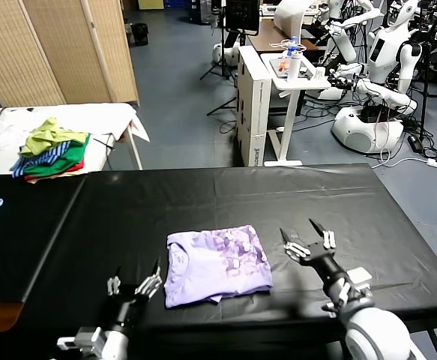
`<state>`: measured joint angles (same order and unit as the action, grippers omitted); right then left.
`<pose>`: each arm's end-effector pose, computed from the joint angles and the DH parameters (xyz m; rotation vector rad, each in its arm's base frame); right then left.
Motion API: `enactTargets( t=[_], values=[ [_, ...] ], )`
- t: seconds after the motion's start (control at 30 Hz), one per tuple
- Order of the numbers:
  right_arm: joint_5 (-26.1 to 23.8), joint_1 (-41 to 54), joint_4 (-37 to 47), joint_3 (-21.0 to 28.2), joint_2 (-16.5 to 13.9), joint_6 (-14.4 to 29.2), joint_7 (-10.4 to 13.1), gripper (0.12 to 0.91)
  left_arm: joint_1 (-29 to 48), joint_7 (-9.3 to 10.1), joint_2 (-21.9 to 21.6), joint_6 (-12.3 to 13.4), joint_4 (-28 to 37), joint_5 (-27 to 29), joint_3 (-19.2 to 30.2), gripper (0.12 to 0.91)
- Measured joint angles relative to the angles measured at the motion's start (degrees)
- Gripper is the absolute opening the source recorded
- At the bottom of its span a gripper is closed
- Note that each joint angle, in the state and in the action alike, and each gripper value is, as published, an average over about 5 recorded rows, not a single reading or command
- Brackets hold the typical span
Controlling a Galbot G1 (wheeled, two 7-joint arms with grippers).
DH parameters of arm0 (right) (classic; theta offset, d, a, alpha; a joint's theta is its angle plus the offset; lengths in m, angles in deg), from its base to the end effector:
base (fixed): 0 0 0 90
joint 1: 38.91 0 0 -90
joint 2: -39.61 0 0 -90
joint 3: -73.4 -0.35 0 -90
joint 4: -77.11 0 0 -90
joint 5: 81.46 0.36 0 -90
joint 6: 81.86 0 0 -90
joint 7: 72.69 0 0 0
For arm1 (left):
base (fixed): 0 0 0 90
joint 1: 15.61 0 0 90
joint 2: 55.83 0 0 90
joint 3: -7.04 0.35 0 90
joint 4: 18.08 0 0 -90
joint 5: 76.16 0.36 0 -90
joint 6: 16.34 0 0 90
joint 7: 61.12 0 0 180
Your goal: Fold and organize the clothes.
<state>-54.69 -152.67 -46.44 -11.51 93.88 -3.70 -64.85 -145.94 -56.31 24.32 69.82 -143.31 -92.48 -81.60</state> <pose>0.2178 -0.0666 -0.2469 0.3722 -2.9647 0.1426 0.1326 0.0175 -0.2981 -0.0473 -2.9520 0.2250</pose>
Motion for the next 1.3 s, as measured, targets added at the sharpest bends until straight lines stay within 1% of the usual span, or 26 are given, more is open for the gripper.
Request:
enactTargets(
  t=[0.1, 0.27, 0.37, 0.6, 0.77, 0.9, 1.3],
  values=[
    [-0.58, -3.74, -0.77, -2.07, -0.22, 1.42, 0.26, 0.907, -2.7, 0.5, -0.7, -0.07, -1.27, -1.5, -0.21, 0.907],
    [-0.7, -9.65, -2.67, -5.23, -0.68, 2.3, 1.71, 0.907, -7.71, 2.74, -1.83, -1.97, -3.96, -1.57, -0.52, 0.907],
    [-0.75, -13.14, -4.12, -6.76, -0.71, 2.64, 2.49, 0.907, -10.37, 3.33, -2.41, -2.4, -5.54, -1.54, -0.92, 0.907],
    [-0.81, -20.95, -7.46, -9.05, -0.25, 2.41, 3.7, 0.907, -14.13, 3.25, -3.71, -2.0, -7.19, -2.22, -2.33, 0.907],
    [-0.79, -24.62, -8.97, -9.13, 0.3, 1.58, 4.16, 0.907, -14.76, 2.48, -3.52, -1.77, -7.36, -1.85, -2.37, 0.907],
    [-0.78, -26.37, -9.66, -9.19, 0.67, 1.15, 4.52, 0.907, -15.27, 2.12, -3.37, -1.95, -7.69, -1.55, -2.38, 0.907],
    [0.77, -29.48, -11.2, -9.65, 1.14, -1.55, 6.11, 0.907, -15.58, 2.46, -3.78, -2.85, -8.11, -1.55, -2.79, 0.907]
  ],
)
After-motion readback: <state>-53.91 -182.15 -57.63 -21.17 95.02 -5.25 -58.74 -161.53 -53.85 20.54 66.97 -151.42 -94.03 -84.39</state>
